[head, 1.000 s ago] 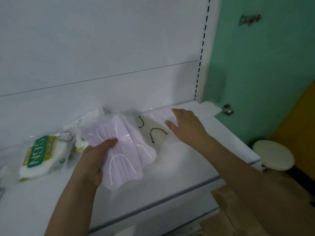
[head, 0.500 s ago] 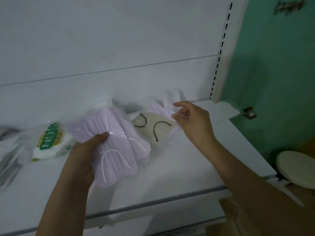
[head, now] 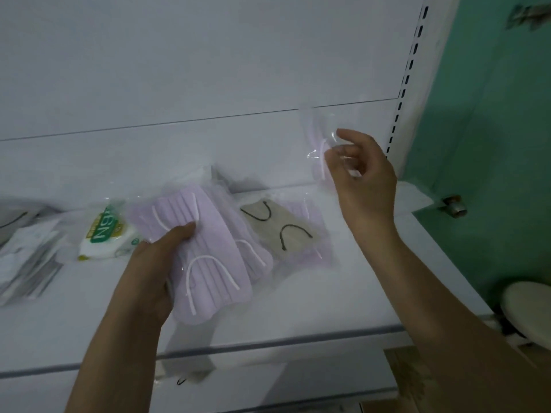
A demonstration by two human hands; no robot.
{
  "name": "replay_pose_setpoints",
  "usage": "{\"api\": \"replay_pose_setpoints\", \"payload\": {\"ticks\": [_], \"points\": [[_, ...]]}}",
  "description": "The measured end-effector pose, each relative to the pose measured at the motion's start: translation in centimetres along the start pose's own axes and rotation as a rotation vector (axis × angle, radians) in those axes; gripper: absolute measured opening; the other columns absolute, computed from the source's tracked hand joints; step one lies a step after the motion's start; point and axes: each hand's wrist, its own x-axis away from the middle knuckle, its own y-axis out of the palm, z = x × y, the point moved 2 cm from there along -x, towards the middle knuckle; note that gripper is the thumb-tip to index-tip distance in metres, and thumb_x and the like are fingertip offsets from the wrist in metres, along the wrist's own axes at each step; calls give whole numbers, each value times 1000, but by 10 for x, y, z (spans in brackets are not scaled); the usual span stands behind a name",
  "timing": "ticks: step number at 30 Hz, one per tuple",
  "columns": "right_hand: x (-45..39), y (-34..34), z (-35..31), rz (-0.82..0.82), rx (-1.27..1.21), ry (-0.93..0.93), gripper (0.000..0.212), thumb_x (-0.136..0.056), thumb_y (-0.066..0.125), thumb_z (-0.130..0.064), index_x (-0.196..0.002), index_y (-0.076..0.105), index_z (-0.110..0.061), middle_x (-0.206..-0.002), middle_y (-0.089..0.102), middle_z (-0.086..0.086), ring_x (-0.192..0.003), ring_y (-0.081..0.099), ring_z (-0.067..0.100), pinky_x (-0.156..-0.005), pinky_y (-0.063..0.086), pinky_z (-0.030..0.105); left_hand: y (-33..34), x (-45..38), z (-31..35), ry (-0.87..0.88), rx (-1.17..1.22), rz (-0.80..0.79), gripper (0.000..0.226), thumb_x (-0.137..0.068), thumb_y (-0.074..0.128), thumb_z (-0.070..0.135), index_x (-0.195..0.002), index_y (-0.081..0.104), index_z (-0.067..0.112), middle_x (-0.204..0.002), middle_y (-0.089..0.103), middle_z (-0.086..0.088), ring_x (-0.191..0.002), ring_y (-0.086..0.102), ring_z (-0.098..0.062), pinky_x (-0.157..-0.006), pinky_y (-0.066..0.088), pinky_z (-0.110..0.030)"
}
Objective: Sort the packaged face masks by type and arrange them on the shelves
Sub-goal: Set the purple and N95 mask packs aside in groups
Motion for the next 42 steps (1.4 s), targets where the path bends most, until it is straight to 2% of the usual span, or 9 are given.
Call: {"api": "replay_pose_setpoints", "payload": {"ticks": [2, 5, 7, 12, 15, 21, 30, 35, 42], "points": [[19, 16, -8, -147, -103, -30, 30, -90, 69, -16, -118, 62, -23, -94, 67, -12, -80, 61, -3, -71, 45, 10, 10, 7, -1, 1, 24, -26, 10, -97, 60, 24, -105, 66, 26, -87, 79, 6, -75, 76, -9, -54, 58, -22], [68, 47, -4, -624, -42, -138, 38, -88, 71, -19, -124, 61, -21, -107, 66, -9, -89, 61, -1, -81, 49, 15, 25, 14, -6, -1, 45, -129, 38, -103, 46, 31, -82, 79, 30, -75, 78, 9, -72, 75, -6, -54, 58, -20], [85, 51, 9, -846, 147, -273, 40, -90, 67, -36, -128, 61, -25, -119, 63, -10, -105, 59, 3, -94, 48, 23, 24, 10, -13, -24, 12, -155, 22, -100, 56, 24, -106, 77, 22, -102, 78, -3, -98, 75, -20, -66, 61, -26], [31, 1, 52, -356, 778, -58, 40, -97, 52, -45, -122, 57, -15, -116, 61, 5, -104, 60, 24, -83, 51, 37, 5, 5, -19, -9, 45, -76, 73, -74, 78, 14, -143, 52, 20, -132, 67, -8, -120, 65, -31, -98, 53, -50], [21, -10, 77, -505, 1187, 206, 54, -90, 58, -54, -114, 52, -6, -112, 59, 12, -105, 59, 30, -73, 41, 32, 5, 6, -19, 16, 66, -82, 76, -75, 78, 17, -145, 49, 24, -136, 64, -5, -122, 62, -29, -107, 46, -54], [26, 13, 90, -632, 855, 286, 8, -86, 64, -19, -85, 67, -12, -90, 68, 3, -91, 66, 24, -75, 54, 33, 14, 7, -24, 32, 34, -74, 38, -91, 67, 13, -123, 56, 30, -119, 69, 0, -106, 68, -20, -94, 53, -45], [22, 12, 5, -43, 206, -248, 7, -99, 51, -9, -103, 55, -13, -85, 61, -3, -67, 56, 13, -61, 45, 22, 2, 7, -12, 89, 9, -58, 78, -73, 78, 36, -144, 49, 25, -136, 64, -2, -122, 64, -24, -108, 46, -53], [29, 28, 10, -171, -211, 107, 21, -96, 55, -7, -102, 65, -24, -104, 66, -12, -76, 58, -2, -70, 47, 17, 8, 6, -15, 119, -26, -76, 78, -73, 72, 35, -145, 47, 21, -137, 63, -5, -122, 63, -25, -107, 47, -50], [64, 37, 27, -417, -328, 313, 27, -97, 54, -3, -106, 71, -22, -108, 71, -5, -90, 65, 15, -86, 53, 33, 16, -1, -20, 129, -74, -46, 50, -94, 63, 27, -142, 51, 20, -127, 68, 2, -110, 68, -16, -97, 52, -39]]}}
